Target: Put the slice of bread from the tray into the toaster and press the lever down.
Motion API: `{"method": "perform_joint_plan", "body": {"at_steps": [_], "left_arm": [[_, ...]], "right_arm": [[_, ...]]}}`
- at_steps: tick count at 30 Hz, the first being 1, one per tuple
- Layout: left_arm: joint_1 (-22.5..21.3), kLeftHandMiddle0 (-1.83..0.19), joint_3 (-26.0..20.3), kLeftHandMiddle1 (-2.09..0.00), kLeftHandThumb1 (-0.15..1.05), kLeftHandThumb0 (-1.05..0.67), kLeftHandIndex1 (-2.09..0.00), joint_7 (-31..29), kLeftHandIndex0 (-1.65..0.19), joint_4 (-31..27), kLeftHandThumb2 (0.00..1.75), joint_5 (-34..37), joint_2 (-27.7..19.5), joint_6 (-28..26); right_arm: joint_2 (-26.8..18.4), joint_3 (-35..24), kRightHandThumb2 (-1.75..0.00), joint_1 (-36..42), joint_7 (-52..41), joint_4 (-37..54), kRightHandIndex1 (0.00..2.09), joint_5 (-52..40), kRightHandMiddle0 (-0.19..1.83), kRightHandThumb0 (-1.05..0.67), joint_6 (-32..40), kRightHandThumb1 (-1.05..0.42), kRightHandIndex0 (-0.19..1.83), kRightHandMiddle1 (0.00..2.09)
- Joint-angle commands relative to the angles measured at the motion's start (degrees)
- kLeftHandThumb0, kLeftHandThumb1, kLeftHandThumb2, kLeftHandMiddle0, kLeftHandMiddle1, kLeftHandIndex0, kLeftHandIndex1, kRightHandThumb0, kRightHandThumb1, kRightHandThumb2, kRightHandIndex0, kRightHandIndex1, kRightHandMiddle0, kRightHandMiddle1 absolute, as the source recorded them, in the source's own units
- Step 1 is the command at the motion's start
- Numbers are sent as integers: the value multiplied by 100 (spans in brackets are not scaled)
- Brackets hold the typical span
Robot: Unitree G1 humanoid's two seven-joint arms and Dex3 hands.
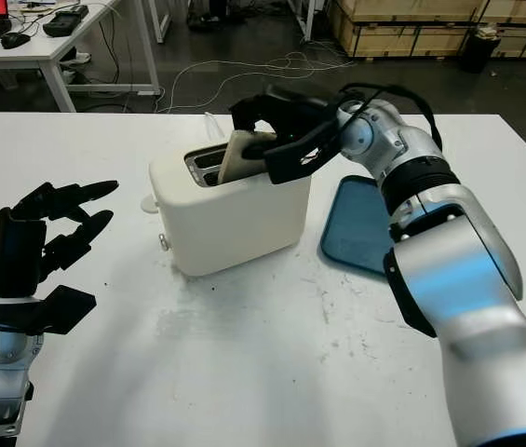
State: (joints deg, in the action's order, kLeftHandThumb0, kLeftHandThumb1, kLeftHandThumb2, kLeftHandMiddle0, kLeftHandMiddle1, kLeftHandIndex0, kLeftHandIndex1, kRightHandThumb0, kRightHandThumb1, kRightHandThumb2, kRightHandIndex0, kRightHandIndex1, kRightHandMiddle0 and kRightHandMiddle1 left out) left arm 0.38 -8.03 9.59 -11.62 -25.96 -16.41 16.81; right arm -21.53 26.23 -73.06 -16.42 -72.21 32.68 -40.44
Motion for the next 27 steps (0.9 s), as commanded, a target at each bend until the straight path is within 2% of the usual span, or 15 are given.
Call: {"method": "perform_joint_plan", "body": {"at_steps": [1, 4, 6, 8, 10, 12, 16, 23, 27], "left_arm": [[48, -60, 20, -155, 92, -31, 0, 38, -96, -79, 14, -40, 26, -73], [46, -61, 38, -154, 92, -31, 0, 64, -96, -99, 14, -105, 45, -111], [47, -61, 44, -154, 92, -32, 0, 60, -97, -116, 14, -108, 62, -137], [48, -60, 40, -155, 92, -31, 0, 58, -97, -119, 13, -102, 69, -133], [46, -60, 35, -155, 92, -30, 0, 55, -97, -114, 13, -96, 64, -117], [42, -60, 33, -156, 92, -30, 0, 68, -97, -94, 13, -92, 61, -89], [42, -61, 32, -156, 92, -32, 0, 72, -97, -61, 13, -89, 40, -50], [52, -62, 37, -152, 92, -33, 0, 83, -97, -58, 14, -78, 58, -68], [65, -62, 42, -154, 92, -32, -1, 70, -98, -102, 13, -91, 81, -131]], "right_arm": [[106, 90, -44, 27, -6, 4, 175, 116, 67, -50, -70, -92, 97, 171], [151, 142, -37, 53, 128, 25, 175, 168, 76, -58, -75, -92, 100, 157], [168, 192, -27, 45, 84, 43, 167, 195, 76, -75, -35, -92, 95, 149], [159, 270, -20, 4, -56, 46, 122, 225, 69, -84, -37, -92, 80, 107], [134, 330, -18, -19, -78, 54, 83, 260, 71, -89, -57, -92, 67, 48], [121, 327, -17, -20, -43, 68, 66, 270, 68, -91, -49, -92, 52, 25], [89, 207, -11, -42, -138, 95, 54, 147, 59, -92, 15, -92, 36, 11], [12, -60, -8, -102, -172, 143, 51, 35, 52, -96, -9, -92, 27, 4], [-20, -239, -12, -111, -47, 181, 51, -7, 52, -96, -8, -92, 26, 3]]}}
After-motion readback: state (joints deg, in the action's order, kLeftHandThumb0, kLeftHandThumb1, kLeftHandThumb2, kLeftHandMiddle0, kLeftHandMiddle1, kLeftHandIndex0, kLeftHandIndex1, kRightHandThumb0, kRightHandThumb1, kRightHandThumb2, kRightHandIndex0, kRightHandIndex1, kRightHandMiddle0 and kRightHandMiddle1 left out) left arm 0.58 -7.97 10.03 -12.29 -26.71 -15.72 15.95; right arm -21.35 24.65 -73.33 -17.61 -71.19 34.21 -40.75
